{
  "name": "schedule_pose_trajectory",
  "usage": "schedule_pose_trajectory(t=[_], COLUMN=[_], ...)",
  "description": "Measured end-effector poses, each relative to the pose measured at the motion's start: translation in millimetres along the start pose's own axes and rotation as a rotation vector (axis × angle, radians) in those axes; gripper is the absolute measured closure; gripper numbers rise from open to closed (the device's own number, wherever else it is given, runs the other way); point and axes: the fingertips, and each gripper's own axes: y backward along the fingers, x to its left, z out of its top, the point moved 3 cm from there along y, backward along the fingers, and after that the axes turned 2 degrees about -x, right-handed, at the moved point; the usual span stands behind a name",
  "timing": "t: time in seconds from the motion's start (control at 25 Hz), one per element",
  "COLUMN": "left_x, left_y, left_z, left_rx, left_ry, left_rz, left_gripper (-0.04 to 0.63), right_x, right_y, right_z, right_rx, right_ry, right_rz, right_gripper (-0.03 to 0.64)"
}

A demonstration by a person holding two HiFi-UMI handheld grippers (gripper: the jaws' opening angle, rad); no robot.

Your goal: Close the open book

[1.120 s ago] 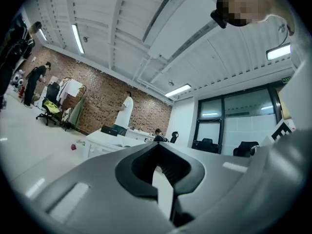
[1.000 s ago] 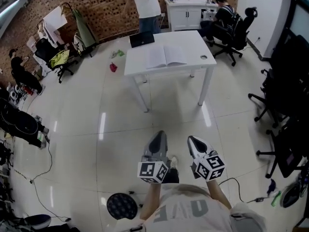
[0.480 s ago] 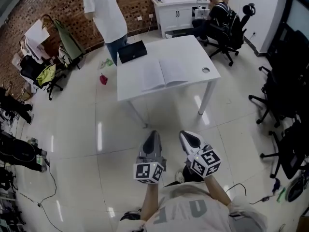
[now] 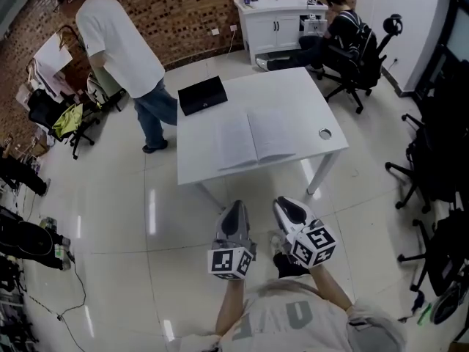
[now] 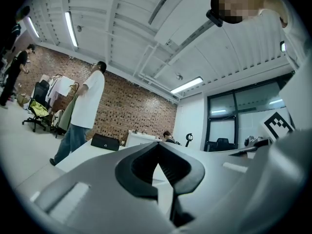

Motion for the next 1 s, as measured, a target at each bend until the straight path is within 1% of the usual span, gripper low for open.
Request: schedule_pose_trajectory(t=[0.2, 0.32, 0.4, 0.6, 0.72, 0.8, 0.92, 1.0], left_x=[22.5, 35.0, 40.3, 56.4, 63.0, 67.1, 73.5, 80.3], left_y=[-83.2, -118.1, -133.6, -159.1, -168.6, -172.7, -177.4, -176.1], left_z=[2.1, 10.0, 11.4, 1.5, -1.9, -3.8, -10.8, -26.5], left_rx=[-0.02, -0.041, -0.041, 0.004, 0.016, 0.025, 0.028, 0.046], left_ry=[-0.02, -0.044, -0.049, -0.049, -0.068, -0.078, -0.076, -0.073], left_rz=[-0.006, 0.021, 0.028, 0.023, 0.01, -0.002, -0.014, -0.012], left_gripper=[0.581, 0.581, 0.581, 0.581, 0.581, 0.581, 0.581, 0.581], right_x=[-39.0, -58.0, -71.5, -87.8, -91.2, -93.4, -106.0, -119.6], right_y=[-64.2, -94.1, -109.9, -138.3, -149.4, -155.6, -166.7, -173.5], right_z=[20.0, 29.2, 32.3, 35.4, 35.5, 30.7, 9.7, -19.2], right_rx=[0.03, 0.04, 0.045, 0.052, 0.046, 0.051, 0.095, 0.163], right_ry=[-0.003, 0.015, 0.003, -0.016, -0.04, -0.069, -0.097, -0.089], right_rz=[0.047, 0.064, 0.052, 0.025, 0.017, 0.012, -0.021, -0.066], right_gripper=[0.558, 0.551, 0.537, 0.511, 0.504, 0.484, 0.442, 0.401])
